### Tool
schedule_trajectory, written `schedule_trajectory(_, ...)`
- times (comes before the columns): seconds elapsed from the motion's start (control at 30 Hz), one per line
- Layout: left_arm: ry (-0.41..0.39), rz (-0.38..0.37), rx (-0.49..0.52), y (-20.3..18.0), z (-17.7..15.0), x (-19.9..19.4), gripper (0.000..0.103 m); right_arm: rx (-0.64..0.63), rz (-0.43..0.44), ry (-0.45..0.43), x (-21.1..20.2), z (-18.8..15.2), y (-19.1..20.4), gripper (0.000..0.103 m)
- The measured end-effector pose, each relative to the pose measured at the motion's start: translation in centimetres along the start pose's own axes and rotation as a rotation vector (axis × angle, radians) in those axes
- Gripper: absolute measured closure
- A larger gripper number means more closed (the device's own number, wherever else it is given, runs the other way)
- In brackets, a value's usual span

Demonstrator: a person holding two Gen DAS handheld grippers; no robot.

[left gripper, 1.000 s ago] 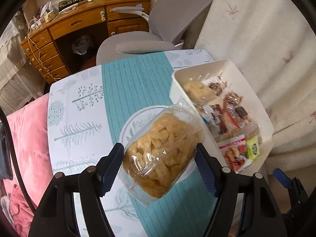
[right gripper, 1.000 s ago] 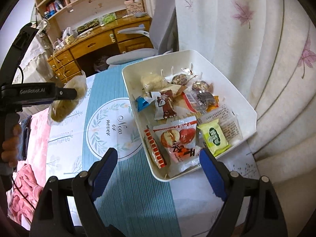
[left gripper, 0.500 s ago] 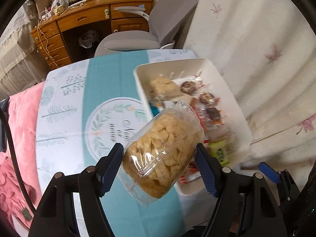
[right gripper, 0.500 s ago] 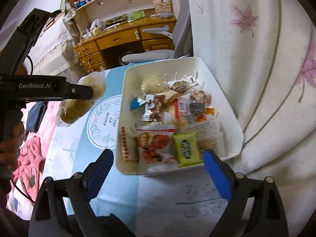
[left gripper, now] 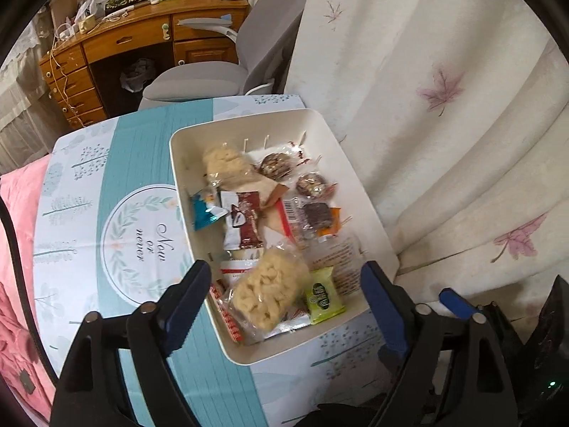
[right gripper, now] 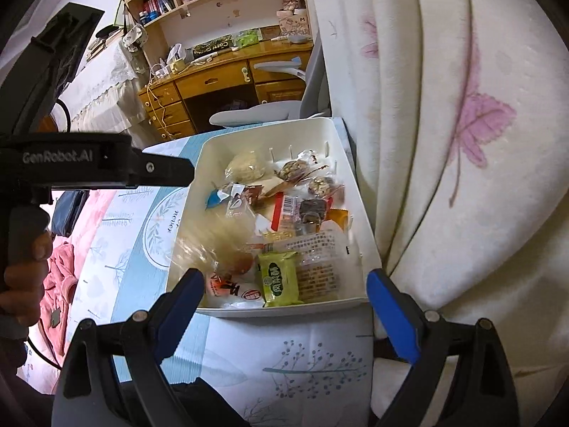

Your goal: Organize snacks

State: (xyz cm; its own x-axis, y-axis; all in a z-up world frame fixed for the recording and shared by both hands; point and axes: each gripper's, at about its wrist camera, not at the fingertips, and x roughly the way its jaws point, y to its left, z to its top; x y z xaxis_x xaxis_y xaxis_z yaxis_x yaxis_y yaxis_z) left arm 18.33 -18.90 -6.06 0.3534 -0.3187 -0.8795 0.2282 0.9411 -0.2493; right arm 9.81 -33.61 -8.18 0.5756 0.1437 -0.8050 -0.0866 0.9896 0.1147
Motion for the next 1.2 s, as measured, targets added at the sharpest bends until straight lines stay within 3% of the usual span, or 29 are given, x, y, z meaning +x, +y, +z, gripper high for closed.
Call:
schedule_trajectory(0.23, -0.021, 0.020, -0.057, 1.7, -1.5, -1.0, 0.015, 0.012, -0.005, 0.000, -0.2, 0.0, 0.0, 0.006)
schedule_trajectory(0.37, -0.042, 0.045, -0.150, 4.6, -4.4, -2.7, 0.015, 0.015, -0.011, 0.025, -0.2, 0.0, 1.0, 0.005)
schedule_trajectory(0.53, -0.067, 0.111, -0.183, 7.6, -7.5, -5.5, 0.015, 0.021, -0.030, 0.065, -0.8, -0.3, 3.1, 0.005)
schedule_trajectory(0.97, -0.164, 0.202, -0.187, 10.8, -11.6, -15.1, 0.014, 0.071, 0.002, 0.110, -7.0, 0.2, 10.1, 0.005)
schedule_trajectory(1.07, -0.193, 0.227, -0.171, 10.8, -12.2, -16.3, 0.007, 0.052, 0.012, 0.094, -8.6, -0.5, 11.7, 0.005)
schedule_trajectory(1.2, -0.188, 0.238, -0.146, 10.7, -12.8, -16.4, 0.006, 0.056, -0.013, 0.038, -10.1, -1.4, 13.1, 0.005)
